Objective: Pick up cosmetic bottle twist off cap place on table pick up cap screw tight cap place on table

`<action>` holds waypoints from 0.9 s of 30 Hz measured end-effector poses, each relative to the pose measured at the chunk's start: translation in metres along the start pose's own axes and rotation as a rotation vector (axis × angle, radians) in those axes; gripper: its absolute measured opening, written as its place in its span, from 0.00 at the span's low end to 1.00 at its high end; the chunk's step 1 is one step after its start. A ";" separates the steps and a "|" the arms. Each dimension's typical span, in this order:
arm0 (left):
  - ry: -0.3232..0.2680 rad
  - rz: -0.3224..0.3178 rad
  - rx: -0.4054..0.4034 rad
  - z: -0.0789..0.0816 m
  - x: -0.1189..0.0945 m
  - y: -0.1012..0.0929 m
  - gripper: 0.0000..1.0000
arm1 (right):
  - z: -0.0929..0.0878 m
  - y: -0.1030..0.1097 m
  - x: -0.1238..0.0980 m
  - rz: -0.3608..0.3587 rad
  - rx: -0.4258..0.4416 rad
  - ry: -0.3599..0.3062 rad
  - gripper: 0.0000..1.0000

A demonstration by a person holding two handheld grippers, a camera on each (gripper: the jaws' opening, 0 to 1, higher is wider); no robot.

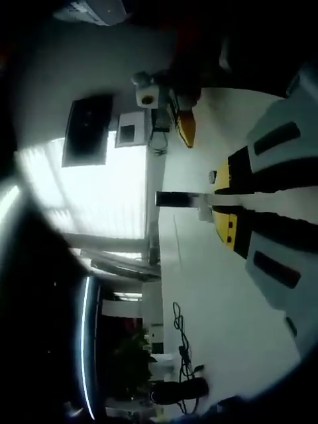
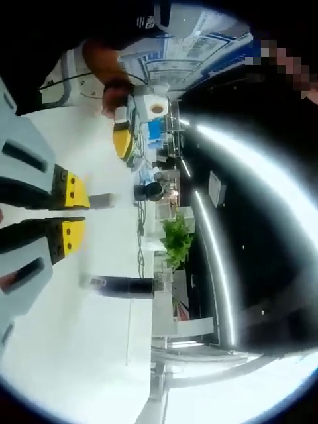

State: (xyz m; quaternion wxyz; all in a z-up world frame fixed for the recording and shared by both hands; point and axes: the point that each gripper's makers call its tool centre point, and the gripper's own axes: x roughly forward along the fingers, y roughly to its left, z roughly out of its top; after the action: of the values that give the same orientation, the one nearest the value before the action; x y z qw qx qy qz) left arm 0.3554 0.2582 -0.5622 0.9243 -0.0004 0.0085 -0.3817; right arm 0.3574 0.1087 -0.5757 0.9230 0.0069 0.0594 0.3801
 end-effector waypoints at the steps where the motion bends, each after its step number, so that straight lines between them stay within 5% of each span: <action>1: 0.002 -0.003 0.000 0.000 0.000 -0.001 0.00 | 0.000 -0.001 -0.001 -0.002 -0.001 -0.001 0.00; 15: 0.047 0.032 -0.053 -0.013 -0.010 -0.002 0.00 | -0.005 -0.004 -0.019 -0.040 -0.031 0.000 0.00; 27: 0.064 0.024 -0.022 -0.015 -0.014 -0.010 0.00 | -0.013 0.000 -0.031 -0.049 -0.019 0.002 0.00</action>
State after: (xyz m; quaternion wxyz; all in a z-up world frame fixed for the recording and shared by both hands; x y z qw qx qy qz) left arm 0.3378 0.2614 -0.5774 0.9279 0.0018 0.0422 -0.3704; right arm 0.3341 0.0870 -0.5859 0.9320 -0.0036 0.0571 0.3579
